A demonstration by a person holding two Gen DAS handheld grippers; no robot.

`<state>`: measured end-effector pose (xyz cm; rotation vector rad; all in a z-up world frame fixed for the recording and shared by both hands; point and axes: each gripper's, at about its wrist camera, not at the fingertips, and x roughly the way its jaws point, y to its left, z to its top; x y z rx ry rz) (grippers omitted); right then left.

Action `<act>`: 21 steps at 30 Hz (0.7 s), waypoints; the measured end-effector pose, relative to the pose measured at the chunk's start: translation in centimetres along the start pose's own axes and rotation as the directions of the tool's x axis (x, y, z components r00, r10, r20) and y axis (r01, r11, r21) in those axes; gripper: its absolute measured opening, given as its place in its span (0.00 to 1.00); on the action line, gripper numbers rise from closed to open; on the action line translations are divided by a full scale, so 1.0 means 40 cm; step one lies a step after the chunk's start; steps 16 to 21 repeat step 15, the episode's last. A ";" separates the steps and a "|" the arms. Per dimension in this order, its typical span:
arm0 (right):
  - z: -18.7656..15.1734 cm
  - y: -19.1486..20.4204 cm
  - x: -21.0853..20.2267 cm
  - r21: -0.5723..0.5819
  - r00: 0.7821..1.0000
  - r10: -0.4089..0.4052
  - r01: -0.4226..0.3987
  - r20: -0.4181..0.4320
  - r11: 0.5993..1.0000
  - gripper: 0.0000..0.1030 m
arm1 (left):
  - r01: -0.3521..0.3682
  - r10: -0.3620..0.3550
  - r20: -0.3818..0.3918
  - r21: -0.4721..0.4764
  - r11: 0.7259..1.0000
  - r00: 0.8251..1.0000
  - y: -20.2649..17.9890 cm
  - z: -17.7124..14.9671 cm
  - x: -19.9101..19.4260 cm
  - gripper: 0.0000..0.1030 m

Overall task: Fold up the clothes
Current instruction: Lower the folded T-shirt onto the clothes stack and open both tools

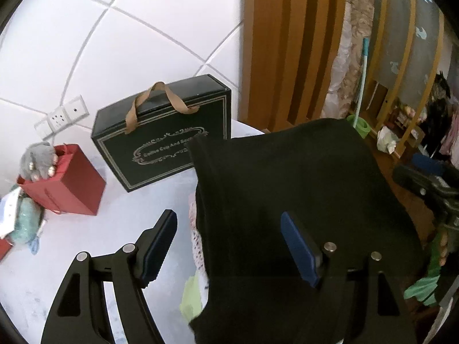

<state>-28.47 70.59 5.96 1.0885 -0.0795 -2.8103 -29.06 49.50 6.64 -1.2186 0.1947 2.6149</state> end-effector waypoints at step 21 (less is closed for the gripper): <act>-0.129 0.091 -0.139 -0.008 0.996 -0.077 0.077 0.043 0.997 1.00 | -0.001 -0.003 0.038 0.088 0.996 0.999 -0.091 -0.127 -0.135 0.75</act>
